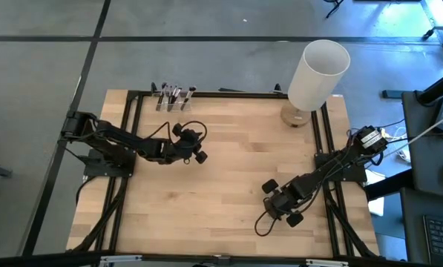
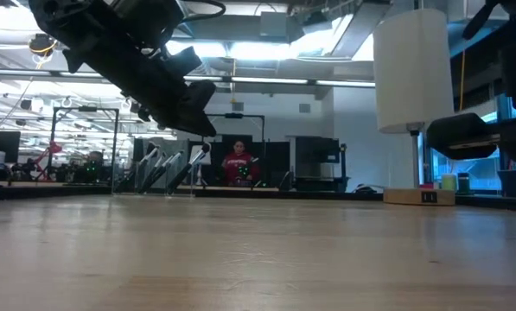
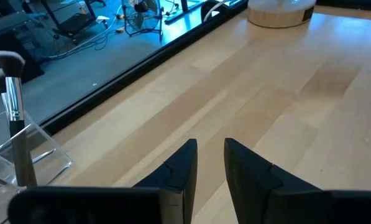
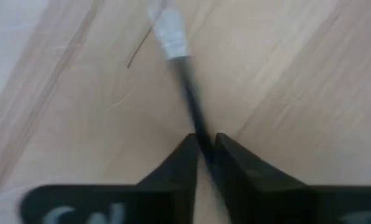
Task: Put items in baskets/containers
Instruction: Put the black eyeshadow brush into the transparent organizer
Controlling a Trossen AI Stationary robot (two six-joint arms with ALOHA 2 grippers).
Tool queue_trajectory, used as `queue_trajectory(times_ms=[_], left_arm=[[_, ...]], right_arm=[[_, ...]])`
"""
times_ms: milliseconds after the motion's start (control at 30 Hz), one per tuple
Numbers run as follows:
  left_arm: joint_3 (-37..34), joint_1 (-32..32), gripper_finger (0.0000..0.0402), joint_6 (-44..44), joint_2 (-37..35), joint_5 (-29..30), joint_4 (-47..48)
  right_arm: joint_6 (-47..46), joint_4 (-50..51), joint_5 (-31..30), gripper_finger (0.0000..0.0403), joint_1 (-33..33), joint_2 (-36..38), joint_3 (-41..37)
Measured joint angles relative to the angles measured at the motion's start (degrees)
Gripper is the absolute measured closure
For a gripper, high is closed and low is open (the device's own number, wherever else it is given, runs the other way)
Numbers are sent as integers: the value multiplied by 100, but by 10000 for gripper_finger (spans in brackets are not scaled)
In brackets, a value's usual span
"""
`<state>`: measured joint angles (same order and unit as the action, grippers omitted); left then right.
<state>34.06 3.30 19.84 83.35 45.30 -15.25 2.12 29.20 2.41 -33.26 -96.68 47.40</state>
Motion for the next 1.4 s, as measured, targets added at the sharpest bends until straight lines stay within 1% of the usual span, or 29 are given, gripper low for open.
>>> queue_trajectory(times_ms=[100,133,233,367,400,433,500,567,600,667,700,767,867,933,1033,1133,1233,1333,1400], left_arm=[[0,8,327,0,0,0,-1],[0,8,327,0,0,0,0],[0,8,325,22,0,-33,0],[0,8,326,42,0,-159,-14],[0,8,327,42,0,-187,-38],[0,8,328,41,0,-200,-70],[0,8,329,-55,0,-245,-143],[0,8,328,-209,0,-291,-216],[2,8,327,-250,0,-293,-227],[2,1,325,-306,0,-297,-280],[2,-2,324,-305,0,-293,-282],[2,-4,323,-339,0,-254,-288],[4,-3,323,-465,0,-253,-348],[4,-3,322,-547,0,-406,-490],[4,-23,318,-563,64,-752,-765],[4,-56,309,-564,107,-932,-819],[4,-99,299,-562,125,-777,-701],[4,-153,291,-430,94,-437,-506],[4,-164,288,-371,48,-293,-313]], right_arm=[[-95,1,8,384,6,-44,1],[-189,-7,-35,390,4,-46,-1],[-662,-103,-429,384,-1,-40,-12],[-1233,-298,-799,382,141,62,-34],[-1382,-407,-1012,385,205,116,-32],[-1528,-552,-1421,388,289,185,-31],[-1756,-749,-2518,393,508,295,-72],[-1830,-1003,-3395,396,688,551,-216],[-1805,-1427,-3622,396,783,691,-283],[-1608,-2137,-3750,396,1041,1002,-551],[-1466,-2518,-3687,396,1195,1132,-739],[-1204,-3585,-3293,396,1562,1386,-1092],[-1052,-5008,-2231,396,2120,1698,-1636],[-1155,-5670,-1651,396,2459,1770,-1993],[-1322,-6621,-1217,396,2888,1785,-2333],[-1479,-6694,-892,396,3202,1727,-2403],[-1601,-6584,-514,395,3383,1595,-2340],[-1523,-6024,-162,395,3455,1418,-1873],[-1401,-5428,-138,395,3447,1185,-1389]])
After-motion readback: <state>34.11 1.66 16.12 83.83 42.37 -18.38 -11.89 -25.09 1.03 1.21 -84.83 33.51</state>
